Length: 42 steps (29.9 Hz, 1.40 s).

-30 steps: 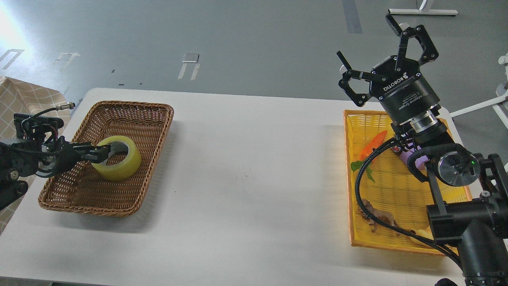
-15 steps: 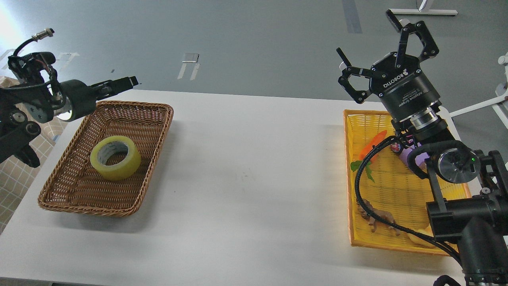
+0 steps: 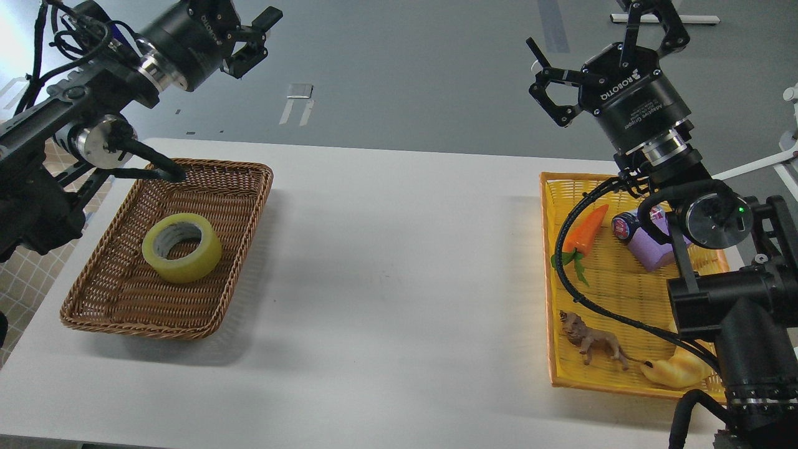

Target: Place and transfer tape with both arms

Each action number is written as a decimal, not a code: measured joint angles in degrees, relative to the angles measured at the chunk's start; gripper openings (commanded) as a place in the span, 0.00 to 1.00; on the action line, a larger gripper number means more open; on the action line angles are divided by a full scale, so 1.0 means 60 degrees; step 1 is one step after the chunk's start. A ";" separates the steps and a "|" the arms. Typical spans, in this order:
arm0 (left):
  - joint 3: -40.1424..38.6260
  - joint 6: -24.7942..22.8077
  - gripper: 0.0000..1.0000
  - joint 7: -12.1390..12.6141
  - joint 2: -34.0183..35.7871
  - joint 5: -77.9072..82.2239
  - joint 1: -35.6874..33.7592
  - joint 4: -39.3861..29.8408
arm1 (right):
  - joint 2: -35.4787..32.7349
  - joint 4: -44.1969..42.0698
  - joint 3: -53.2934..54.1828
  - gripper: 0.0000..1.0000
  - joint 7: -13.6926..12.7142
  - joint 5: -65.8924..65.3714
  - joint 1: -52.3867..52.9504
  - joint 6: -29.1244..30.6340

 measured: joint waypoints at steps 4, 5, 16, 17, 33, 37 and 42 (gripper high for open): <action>-0.0926 -0.0716 0.98 0.0012 -0.0446 -0.0194 0.0291 -0.0272 | 0.0000 -0.0422 -0.0001 1.00 -0.0002 0.0028 0.0413 0.0000; -0.1115 -0.0797 0.98 0.0037 -0.0542 -0.0281 0.0433 -0.0380 | 0.0000 -0.0491 -0.0008 1.00 -0.0015 0.0035 0.0483 0.0000; -0.1938 -0.0928 0.98 0.0075 -0.1136 -0.0446 0.1720 -0.1752 | 0.0000 -0.0797 -0.0115 1.00 -0.0027 0.0013 0.0784 0.0000; -0.1962 -0.0927 0.98 0.0075 -0.1196 -0.0446 0.1784 -0.1801 | 0.0000 -0.0805 -0.0123 1.00 -0.0023 0.0006 0.0788 0.0000; -0.2863 -0.0845 0.98 0.0137 -0.2568 -0.0460 0.2344 -0.1734 | 0.0000 -0.0992 -0.0161 1.00 0.0071 -0.0013 0.0651 0.0000; -0.3099 -0.0796 0.98 0.0150 -0.2732 -0.0461 0.2346 -0.1619 | 0.0000 -0.1000 -0.0161 1.00 0.0085 -0.0020 0.0492 0.0000; -0.3155 -0.0784 0.98 0.0165 -0.2755 -0.0461 0.2346 -0.1384 | 0.0000 -0.1000 -0.0161 1.00 0.0087 -0.0027 0.0442 0.0000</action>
